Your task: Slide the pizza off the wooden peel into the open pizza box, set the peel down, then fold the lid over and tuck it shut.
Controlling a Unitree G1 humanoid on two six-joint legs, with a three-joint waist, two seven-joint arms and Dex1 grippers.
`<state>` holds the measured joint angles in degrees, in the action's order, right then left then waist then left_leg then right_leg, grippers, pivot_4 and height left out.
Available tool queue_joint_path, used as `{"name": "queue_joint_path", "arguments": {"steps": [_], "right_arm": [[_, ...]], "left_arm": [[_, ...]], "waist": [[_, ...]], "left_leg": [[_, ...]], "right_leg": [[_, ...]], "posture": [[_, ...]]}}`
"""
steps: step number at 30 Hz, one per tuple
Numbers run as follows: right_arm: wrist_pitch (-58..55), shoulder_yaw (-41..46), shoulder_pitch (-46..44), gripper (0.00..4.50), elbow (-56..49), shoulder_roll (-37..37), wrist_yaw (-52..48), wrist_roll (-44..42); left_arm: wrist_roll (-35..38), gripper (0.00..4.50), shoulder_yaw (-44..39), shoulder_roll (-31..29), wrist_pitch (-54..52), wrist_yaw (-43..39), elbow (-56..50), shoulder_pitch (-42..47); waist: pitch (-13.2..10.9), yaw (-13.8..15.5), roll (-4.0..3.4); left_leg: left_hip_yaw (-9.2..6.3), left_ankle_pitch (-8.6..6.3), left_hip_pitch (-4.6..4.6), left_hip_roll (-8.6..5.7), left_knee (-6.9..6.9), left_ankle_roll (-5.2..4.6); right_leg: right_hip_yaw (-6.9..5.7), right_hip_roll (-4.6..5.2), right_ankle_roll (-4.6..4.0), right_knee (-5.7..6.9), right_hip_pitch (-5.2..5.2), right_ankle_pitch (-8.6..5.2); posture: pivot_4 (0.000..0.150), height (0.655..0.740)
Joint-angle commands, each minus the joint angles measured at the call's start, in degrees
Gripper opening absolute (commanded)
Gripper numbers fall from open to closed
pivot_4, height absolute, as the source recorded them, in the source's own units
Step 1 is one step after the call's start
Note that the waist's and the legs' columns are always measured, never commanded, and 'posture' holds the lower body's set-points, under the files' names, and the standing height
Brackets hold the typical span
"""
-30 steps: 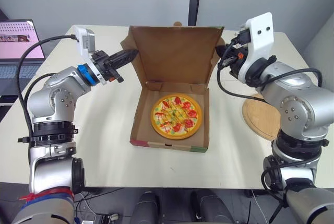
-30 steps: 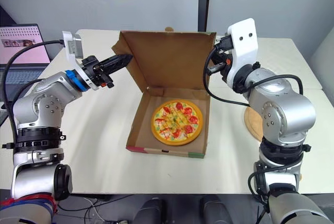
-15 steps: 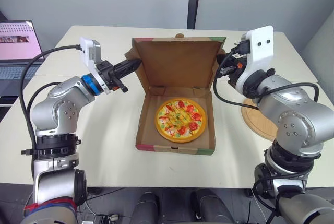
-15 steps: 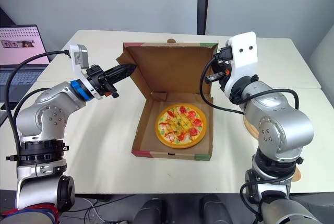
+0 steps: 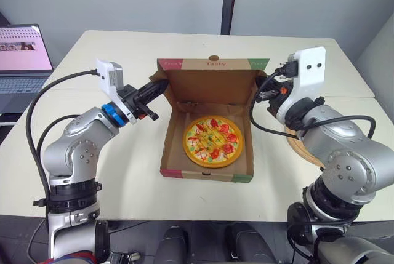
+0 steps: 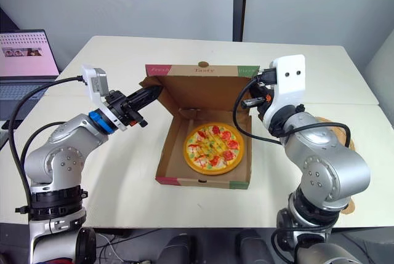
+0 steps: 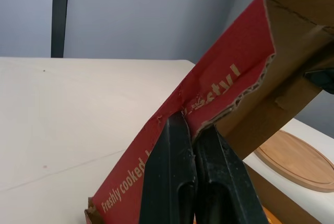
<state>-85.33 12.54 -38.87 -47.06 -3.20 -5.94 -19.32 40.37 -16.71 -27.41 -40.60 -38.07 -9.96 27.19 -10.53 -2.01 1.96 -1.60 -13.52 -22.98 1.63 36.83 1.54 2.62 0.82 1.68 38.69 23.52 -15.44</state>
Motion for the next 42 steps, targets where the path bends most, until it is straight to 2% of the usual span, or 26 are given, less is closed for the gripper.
{"name": "queue_joint_path", "arguments": {"steps": [1,9,16,29,33,37,40,41,42], "right_arm": [[-2.24,-1.13,-0.44,0.02,-3.17,1.85,-1.58,-2.73],[-6.81,-0.4,3.9,0.02,-8.37,3.1,-3.16,-2.99],[-7.11,-2.05,13.88,0.02,-12.68,5.36,-2.98,-2.3],[-0.11,-5.66,25.6,0.02,-12.94,5.9,0.36,-5.82],[1.66,-3.81,27.45,0.92,-12.94,6.06,0.34,-6.08],[2.81,-1.52,29.69,2.38,-12.94,4.1,-0.87,-8.22],[3.89,1.11,33.42,3.48,-12.94,-0.09,-3.71,-12.29],[4.65,2.39,34.8,3.72,-12.94,-1.67,-5.16,-14.32],[5.18,3.75,35.8,3.72,-12.94,-2.67,-6.14,-16.08]], "left_arm": [[3.6,0.0,1.5,1.08,-1.78,0.62,-5.9,-0.98],[6.19,0.0,0.78,1.07,-3.66,3.66,-11.19,-6.25],[7.4,0.0,0.08,0.65,-3.45,5.51,-13.62,-10.37],[7.82,0.0,1.1,0.36,-2.29,6.23,-17.08,-17.38],[7.2,0.0,1.52,-0.06,-1.22,5.78,-16.66,-17.94],[6.79,0.0,1.91,-0.63,-0.15,5.29,-16.63,-18.66],[6.15,0.0,2.49,-0.99,0.82,4.68,-16.55,-19.08],[5.93,0.0,2.71,-1.05,1.17,4.56,-16.46,-19.18],[5.82,0.0,2.85,-1.07,1.38,4.49,-16.39,-19.24]], "waist": [[0.0,-0.01,0.0],[0.01,0.03,0.0],[0.04,-0.01,0.03],[0.13,-0.54,0.07],[0.09,-0.23,0.01],[0.09,0.25,0.01],[0.1,0.29,0.02],[0.1,0.32,0.02],[0.1,0.34,0.02]], "left_leg": [[0.0,0.0,0.0,-0.01,0.0,0.0],[-0.01,0.0,0.01,-0.01,-0.01,0.0],[-0.02,0.0,0.06,-0.01,-0.02,0.0],[0.03,0.0,0.22,0.05,-0.01,0.0],[-0.02,0.0,0.17,0.06,-0.02,0.0],[-0.06,0.0,0.04,0.05,-0.11,0.0],[-0.02,0.0,0.0,0.02,-0.19,0.0],[0.01,0.0,-0.01,-0.01,-0.21,0.0],[0.02,0.0,-0.02,-0.04,-0.24,0.0]], "right_leg": [[-0.01,0.0,0.0,0.0,0.0,0.0],[-0.01,0.0,-0.01,-0.07,-0.04,-0.02],[-0.05,-0.01,-0.07,-0.11,-0.1,-0.09],[-0.04,-0.02,0.08,-0.19,-0.23,-0.33],[-0.08,-0.02,0.07,-0.27,-0.22,-0.34],[-0.13,-0.02,0.18,-0.67,-0.26,-0.28],[-0.09,0.19,0.28,-0.76,-0.28,-0.32],[-0.07,0.23,0.33,-0.78,-0.28,-0.35],[-0.07,0.26,0.35,-0.83,-0.28,-0.35]], "posture": [[0.15,0.7325],[0.15,0.7325],[0.15,0.7325],[0.15,0.7325],[0.15,0.7325],[0.15,0.7325],[0.15,0.7325],[0.15,0.7325],[0.15,0.7325]]}}
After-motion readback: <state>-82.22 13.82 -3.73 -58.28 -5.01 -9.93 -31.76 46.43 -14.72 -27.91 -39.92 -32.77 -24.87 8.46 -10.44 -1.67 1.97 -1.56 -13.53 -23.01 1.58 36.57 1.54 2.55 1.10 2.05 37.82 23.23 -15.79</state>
